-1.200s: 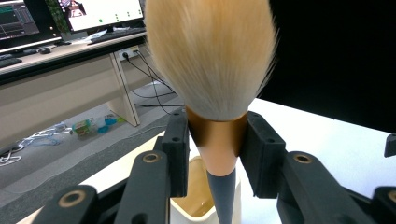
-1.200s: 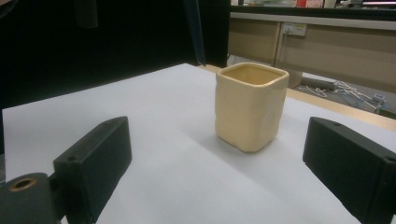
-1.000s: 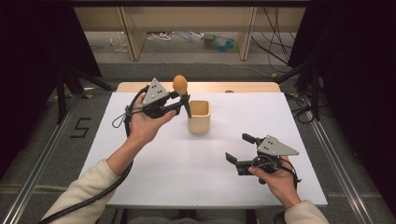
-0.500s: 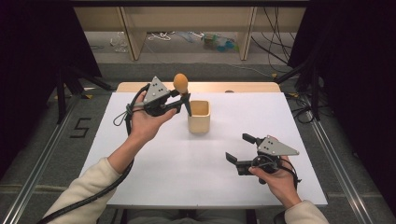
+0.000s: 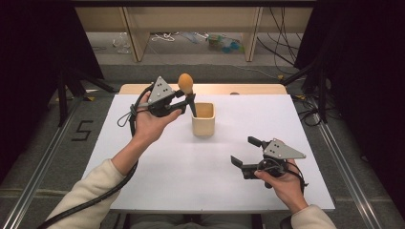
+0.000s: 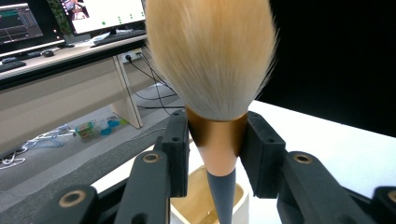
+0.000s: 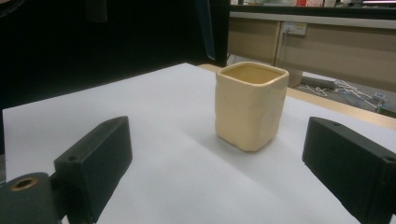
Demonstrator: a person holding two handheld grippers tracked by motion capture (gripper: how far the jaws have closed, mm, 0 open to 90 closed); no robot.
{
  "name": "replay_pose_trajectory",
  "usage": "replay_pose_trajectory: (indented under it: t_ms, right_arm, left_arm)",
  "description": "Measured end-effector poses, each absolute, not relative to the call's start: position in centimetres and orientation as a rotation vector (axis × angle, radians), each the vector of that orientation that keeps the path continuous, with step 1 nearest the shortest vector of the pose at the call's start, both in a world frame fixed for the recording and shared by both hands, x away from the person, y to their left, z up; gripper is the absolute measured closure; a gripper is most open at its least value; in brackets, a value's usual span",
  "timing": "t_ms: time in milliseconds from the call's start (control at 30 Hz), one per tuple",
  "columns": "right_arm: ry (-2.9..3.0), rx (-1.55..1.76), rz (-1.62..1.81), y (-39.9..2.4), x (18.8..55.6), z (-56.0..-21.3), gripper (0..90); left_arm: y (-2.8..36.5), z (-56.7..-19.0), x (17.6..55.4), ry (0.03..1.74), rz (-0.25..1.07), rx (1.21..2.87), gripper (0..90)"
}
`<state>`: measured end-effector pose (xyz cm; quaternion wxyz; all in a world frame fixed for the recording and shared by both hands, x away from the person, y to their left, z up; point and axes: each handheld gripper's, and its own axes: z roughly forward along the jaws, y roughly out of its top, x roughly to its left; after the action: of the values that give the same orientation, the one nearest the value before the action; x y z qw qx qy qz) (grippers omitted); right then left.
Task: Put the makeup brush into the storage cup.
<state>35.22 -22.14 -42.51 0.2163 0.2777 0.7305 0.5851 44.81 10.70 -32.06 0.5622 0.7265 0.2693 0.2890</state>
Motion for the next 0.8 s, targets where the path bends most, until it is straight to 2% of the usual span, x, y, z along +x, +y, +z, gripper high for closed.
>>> replay_pose_trajectory:
  t_ms: [800]
  right_arm:
    - [2.013, 0.766, 1.626, -22.06, 35.24, -42.55, 9.7]
  left_arm:
    - [10.22, -31.69, 45.44, 0.625, 0.677, 1.688, 64.9]
